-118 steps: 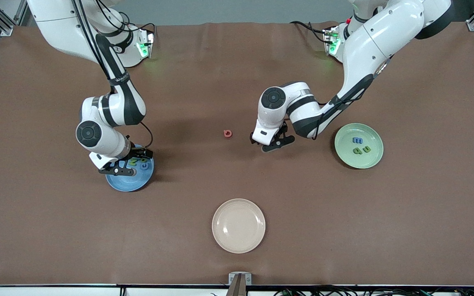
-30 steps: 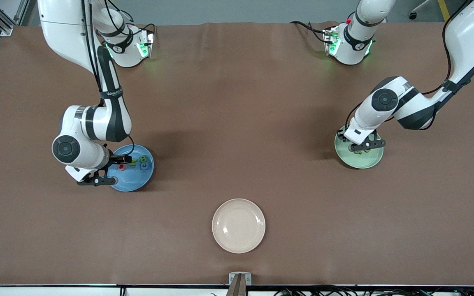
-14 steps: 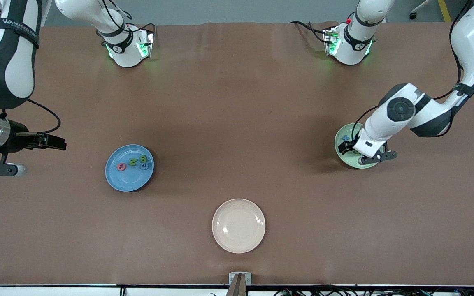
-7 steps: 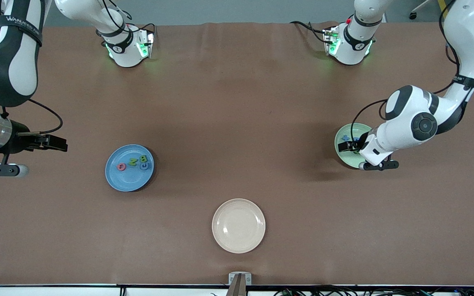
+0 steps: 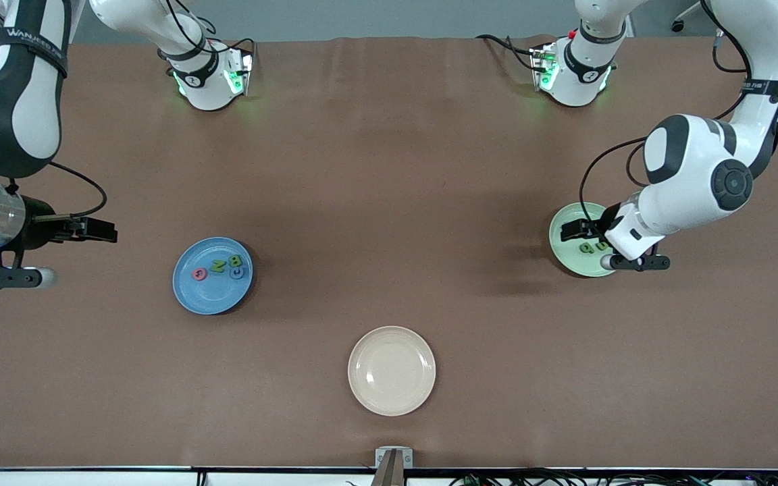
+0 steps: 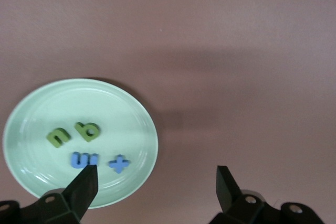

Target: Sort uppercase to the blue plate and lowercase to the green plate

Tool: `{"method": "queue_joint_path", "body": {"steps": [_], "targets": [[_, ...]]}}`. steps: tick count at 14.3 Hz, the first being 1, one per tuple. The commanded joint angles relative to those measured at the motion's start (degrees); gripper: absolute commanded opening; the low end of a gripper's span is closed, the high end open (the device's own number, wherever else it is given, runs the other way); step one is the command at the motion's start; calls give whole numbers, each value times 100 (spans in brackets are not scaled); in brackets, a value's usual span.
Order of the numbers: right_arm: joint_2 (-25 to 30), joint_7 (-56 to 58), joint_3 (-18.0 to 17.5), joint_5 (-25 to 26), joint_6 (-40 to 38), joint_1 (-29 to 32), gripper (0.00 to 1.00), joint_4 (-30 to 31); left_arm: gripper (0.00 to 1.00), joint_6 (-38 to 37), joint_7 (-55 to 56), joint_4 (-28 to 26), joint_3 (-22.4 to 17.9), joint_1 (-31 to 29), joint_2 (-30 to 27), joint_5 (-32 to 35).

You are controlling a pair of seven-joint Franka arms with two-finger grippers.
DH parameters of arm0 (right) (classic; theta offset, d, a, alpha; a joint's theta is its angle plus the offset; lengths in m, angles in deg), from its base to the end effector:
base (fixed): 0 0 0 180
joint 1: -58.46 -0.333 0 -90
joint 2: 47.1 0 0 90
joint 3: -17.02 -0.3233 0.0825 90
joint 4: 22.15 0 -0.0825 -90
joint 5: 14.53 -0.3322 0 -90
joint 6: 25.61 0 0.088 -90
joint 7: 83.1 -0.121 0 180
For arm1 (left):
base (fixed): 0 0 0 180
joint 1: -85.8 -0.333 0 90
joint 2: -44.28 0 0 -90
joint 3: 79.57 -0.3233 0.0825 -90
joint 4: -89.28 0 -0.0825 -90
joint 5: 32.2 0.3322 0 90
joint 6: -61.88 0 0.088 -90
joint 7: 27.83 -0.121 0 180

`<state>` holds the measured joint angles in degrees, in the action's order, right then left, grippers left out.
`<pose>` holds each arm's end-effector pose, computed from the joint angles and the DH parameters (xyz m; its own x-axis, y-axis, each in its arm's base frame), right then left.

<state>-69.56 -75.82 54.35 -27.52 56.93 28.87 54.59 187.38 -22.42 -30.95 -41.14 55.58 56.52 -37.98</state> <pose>0.5823 0.0188 0.5219 0.9773 0.0112 -0.2117 0.0073 -0.9998 -0.0191 0.5173 -0.0698 0.3615 0.9945 0.0085 -0.1048 0.0293 -0.9796 0.1987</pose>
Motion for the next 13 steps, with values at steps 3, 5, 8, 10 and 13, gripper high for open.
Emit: {"method": "queue_joint_path", "body": {"steps": [3,5,8,10,13], "targets": [[943,-674,-3068,1104,-89,2295,100,252,99,-306,-374,218,-345,-115,-731,-12],[1278,-684,-3679,1131,-27,2870,100,578,99,-560,-401,394,-354,-247,-1038,366],[1778,-684,-3681,1131,17,2889,100,1069,99,-1543,-401,1218,-354,-344,-1084,376],[2086,-640,-3681,1131,166,2897,100,1438,99,-2098,-418,1772,-372,-379,-1075,367],[2228,-544,-3724,1131,272,3028,100,1581,100,-2775,-384,2476,-398,-388,-1084,376]]}}
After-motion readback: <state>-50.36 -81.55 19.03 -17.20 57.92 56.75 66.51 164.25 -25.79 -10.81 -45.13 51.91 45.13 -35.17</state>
